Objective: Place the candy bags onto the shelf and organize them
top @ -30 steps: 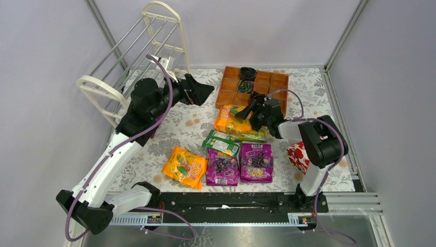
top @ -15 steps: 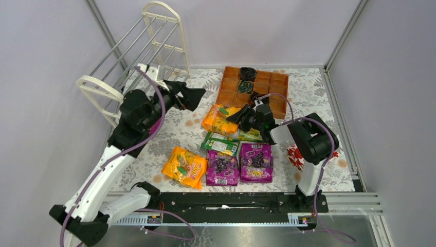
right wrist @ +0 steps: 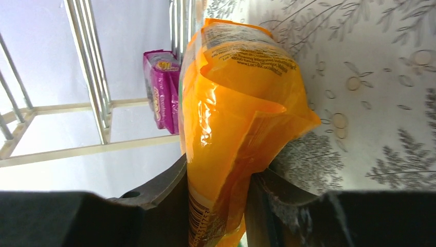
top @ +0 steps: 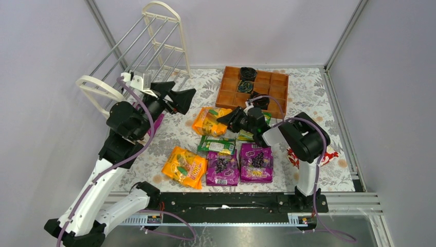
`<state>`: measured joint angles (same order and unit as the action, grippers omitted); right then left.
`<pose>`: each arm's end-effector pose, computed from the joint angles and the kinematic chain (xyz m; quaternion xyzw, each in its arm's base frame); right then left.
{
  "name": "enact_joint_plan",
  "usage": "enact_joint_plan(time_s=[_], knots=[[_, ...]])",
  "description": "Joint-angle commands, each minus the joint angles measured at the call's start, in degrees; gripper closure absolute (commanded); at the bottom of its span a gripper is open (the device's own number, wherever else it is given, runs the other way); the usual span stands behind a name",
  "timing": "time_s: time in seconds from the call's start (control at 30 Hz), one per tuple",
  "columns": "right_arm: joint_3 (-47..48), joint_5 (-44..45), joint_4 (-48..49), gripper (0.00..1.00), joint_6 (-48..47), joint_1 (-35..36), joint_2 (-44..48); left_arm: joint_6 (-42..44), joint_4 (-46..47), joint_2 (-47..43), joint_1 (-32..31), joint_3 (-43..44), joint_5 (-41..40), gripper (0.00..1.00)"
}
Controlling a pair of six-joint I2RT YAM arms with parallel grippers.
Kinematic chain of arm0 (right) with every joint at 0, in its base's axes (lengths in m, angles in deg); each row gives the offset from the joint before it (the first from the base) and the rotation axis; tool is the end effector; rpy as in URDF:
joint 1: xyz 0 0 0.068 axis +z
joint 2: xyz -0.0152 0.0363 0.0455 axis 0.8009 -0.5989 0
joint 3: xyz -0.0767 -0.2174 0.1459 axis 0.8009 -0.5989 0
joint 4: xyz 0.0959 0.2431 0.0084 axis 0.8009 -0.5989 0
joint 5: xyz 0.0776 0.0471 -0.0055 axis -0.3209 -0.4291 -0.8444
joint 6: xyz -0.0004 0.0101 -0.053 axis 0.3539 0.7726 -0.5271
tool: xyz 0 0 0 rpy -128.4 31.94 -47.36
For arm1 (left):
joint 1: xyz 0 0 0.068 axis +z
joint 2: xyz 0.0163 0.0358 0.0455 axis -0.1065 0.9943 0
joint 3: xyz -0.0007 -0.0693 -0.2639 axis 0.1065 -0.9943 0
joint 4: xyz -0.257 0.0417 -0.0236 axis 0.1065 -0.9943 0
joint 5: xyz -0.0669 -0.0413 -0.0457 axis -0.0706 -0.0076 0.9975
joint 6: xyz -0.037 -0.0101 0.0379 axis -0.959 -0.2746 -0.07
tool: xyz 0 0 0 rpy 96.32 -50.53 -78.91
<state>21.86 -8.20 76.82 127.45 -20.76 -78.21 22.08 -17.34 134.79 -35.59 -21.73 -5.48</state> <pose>0.3061 0.2080 0.1311 0.1472 0.7592 0.5615 0.2944 0.1441 -0.0846 0.4463 0.0936 0.6347 -0.3304 0.6922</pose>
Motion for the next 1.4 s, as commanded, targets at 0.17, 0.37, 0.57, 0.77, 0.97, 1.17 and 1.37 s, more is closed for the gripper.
enact_joint_plan(time_s=[0.17,0.37,0.57,0.77,0.97,1.17,1.37], knots=[[8.8,-1.9,11.6,0.69,11.0,2.5,1.7,1.8,3.1,-1.7,0.2,-0.7,-3.7,0.01],[17.1,-1.4,11.5,0.7,14.3,4.6,0.6,1.6,3.2,-2.3,1.2,-0.9,-3.8,0.01],[29.3,1.1,7.0,0.69,14.3,8.4,-1.5,1.3,3.4,-3.5,2.1,-1.2,-3.5,0.01],[39.4,4.0,1.4,0.69,13.1,11.0,-5.0,2.0,3.5,-5.2,2.3,-1.6,-4.2,0.01],[50.2,5.6,-3.3,0.69,12.7,13.5,-10.3,3.0,3.2,-7.0,3.2,-1.4,-6.7,0.01],[61.5,6.7,-8.0,0.69,12.5,15.2,-16.2,5.0,2.4,-8.7,3.3,-1.3,-10.8,0.01],[72.7,6.6,-14.1,0.69,11.7,16.8,-22.8,7.8,-1.0,-14.5,5.0,1.5,-22.2,0.01]])
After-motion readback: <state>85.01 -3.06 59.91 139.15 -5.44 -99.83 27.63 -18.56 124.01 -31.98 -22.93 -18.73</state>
